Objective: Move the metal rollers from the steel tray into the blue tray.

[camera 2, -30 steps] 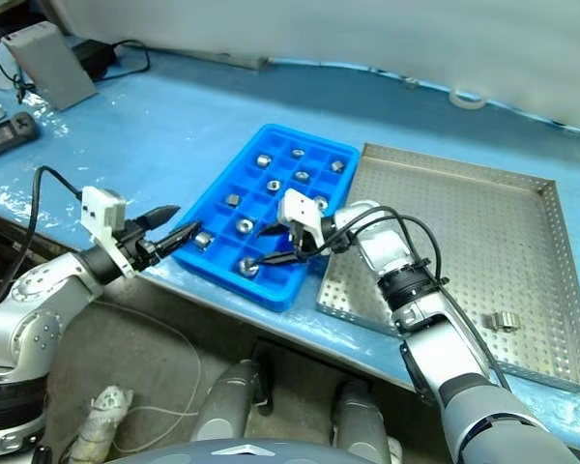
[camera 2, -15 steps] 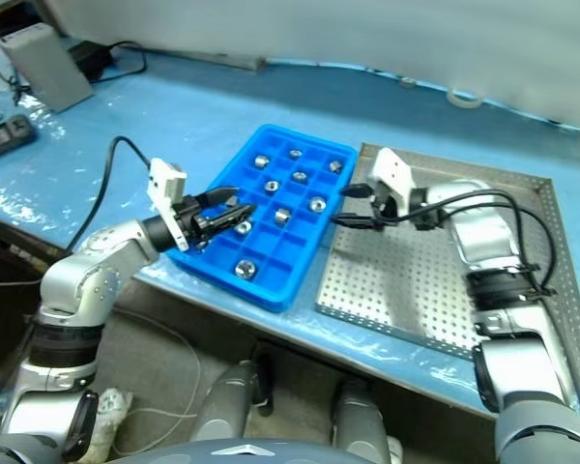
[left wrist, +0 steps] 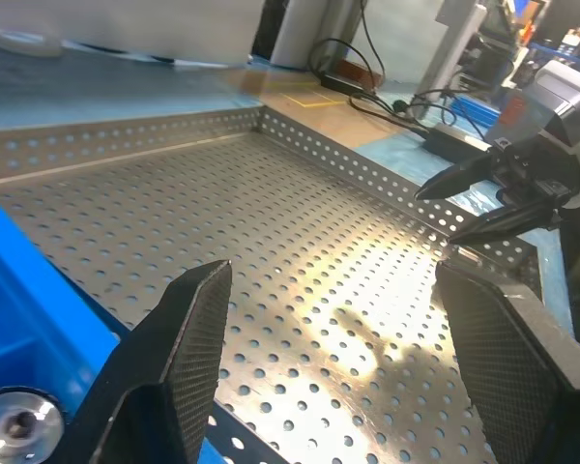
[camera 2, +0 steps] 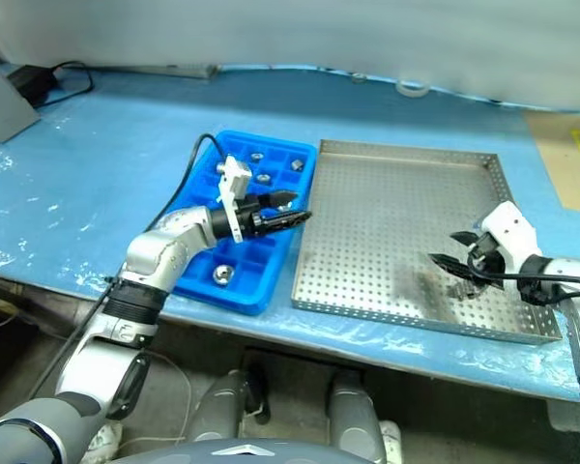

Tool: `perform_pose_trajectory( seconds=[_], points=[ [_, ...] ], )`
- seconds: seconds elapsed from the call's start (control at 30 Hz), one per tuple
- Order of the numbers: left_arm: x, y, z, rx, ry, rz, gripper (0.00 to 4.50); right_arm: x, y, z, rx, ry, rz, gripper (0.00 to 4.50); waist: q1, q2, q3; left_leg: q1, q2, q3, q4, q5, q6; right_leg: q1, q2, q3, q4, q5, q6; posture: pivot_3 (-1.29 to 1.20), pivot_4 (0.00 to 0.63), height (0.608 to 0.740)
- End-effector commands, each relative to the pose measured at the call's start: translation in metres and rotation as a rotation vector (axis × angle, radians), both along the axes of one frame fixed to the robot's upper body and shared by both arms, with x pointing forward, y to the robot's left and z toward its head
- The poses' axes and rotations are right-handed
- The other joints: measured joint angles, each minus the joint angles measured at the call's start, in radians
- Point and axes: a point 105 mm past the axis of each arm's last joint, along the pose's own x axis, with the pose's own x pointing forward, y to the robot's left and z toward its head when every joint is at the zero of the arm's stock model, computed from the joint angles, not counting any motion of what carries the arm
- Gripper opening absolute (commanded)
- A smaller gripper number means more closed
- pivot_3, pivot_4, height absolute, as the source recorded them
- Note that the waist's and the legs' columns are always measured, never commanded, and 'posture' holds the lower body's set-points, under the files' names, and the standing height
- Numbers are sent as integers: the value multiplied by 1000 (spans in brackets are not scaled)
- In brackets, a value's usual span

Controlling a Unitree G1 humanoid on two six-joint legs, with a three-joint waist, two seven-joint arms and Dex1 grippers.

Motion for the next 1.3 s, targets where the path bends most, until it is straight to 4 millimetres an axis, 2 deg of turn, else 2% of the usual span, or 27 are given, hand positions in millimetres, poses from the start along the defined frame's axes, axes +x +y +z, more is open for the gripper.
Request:
perform_pose_trajectory(
  seconds=[0.03,0.17,0.57,0.87,1.0,1.1,1.17,1.3],
  points=[
    [1,-5,14,-9,-68,-38,3580,-6,-10,8,32,-41,-59,2967,-7,0,0,-1,0,0,2,-1,1,0,0,0,0,0,0,-471,150,740],
    [1,-7,14,-6,-73,-47,3580,-10,-21,7,55,-39,-118,2967,-11,1,0,-2,-1,0,7,-4,7,1,-1,1,-1,0,0,-469,150,740],
    [-1,-2,10,-4,-78,11,3580,-10,-54,-35,4,28,-249,2967,-8,1,0,0,-3,0,8,-9,13,13,-2,0,-12,0,0,-414,150,740],
    [-2,4,8,-1,-70,38,3580,-12,-53,-58,7,108,-235,2967,-6,2,-1,0,-3,0,8,-9,13,13,-3,0,-12,0,0,-371,150,740],
    [-1,7,7,5,-70,49,3580,-12,-58,-62,5,111,-250,2967,-6,2,-1,1,-3,0,8,-9,13,14,-3,0,-13,0,0,-371,150,740],
    [0,8,7,9,-70,53,3580,-13,-58,-63,7,113,-243,2356,-5,2,-1,2,-3,0,8,-9,13,15,-3,0,-13,0,0,-365,150,740],
    [0,8,7,10,-70,53,3580,-13,-58,-65,-3,115,-244,1707,-5,2,-1,2,-3,0,8,-9,13,15,-3,0,-13,0,0,-366,150,740],
    [0,8,7,10,-72,54,3580,-13,-56,-65,7,115,-233,1661,-5,2,-1,2,-3,0,8,-9,13,15,-3,0,-13,0,0,-364,150,740]
  ],
)
